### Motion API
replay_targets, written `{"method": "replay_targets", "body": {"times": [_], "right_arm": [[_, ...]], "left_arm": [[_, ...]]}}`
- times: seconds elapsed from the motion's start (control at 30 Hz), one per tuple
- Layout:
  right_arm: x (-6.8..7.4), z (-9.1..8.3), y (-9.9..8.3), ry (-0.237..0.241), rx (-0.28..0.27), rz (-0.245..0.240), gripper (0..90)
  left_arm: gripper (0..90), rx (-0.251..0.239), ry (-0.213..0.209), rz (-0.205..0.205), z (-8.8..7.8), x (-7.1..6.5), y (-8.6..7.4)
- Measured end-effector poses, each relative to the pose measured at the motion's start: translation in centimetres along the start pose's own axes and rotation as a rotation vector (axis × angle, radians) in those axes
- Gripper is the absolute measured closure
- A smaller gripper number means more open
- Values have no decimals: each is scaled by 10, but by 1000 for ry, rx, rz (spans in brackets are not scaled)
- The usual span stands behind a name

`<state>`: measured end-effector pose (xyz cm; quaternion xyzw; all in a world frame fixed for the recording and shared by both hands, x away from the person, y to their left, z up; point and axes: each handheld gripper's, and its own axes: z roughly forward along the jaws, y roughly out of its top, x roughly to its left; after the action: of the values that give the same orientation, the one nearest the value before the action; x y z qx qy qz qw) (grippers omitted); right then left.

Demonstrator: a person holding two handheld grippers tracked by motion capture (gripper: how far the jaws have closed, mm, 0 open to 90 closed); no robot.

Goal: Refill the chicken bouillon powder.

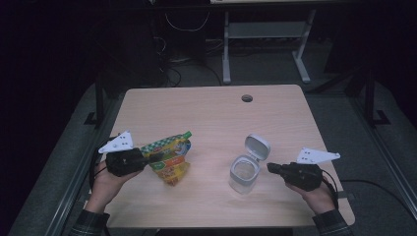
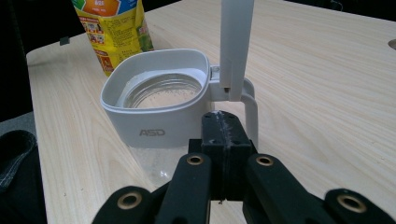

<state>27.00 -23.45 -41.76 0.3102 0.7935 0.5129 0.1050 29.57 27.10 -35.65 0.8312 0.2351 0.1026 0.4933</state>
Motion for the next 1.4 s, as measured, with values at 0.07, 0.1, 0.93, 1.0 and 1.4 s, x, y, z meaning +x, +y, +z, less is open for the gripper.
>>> {"method": "replay_targets", "body": {"times": [0.07, 0.1, 0.93, 1.0, 1.4], "right_arm": [[0, 0, 0, 2, 0, -1, 897], [1, 0, 0, 1, -1, -2, 898], [11, -4, 7, 35, -42, -5, 899], [14, -2, 8, 38, -42, -7, 899], [30, 14, 20, 44, -52, -17, 900]], "left_arm": [[893, 5, -3, 0, 1, 1, 2], [895, 3, -4, -1, 1, 1, 3], [900, 16, -52, 45, 26, -6, 45], [900, 10, -55, 49, 28, -7, 49], [900, -36, -110, 72, 35, -14, 73]]}}
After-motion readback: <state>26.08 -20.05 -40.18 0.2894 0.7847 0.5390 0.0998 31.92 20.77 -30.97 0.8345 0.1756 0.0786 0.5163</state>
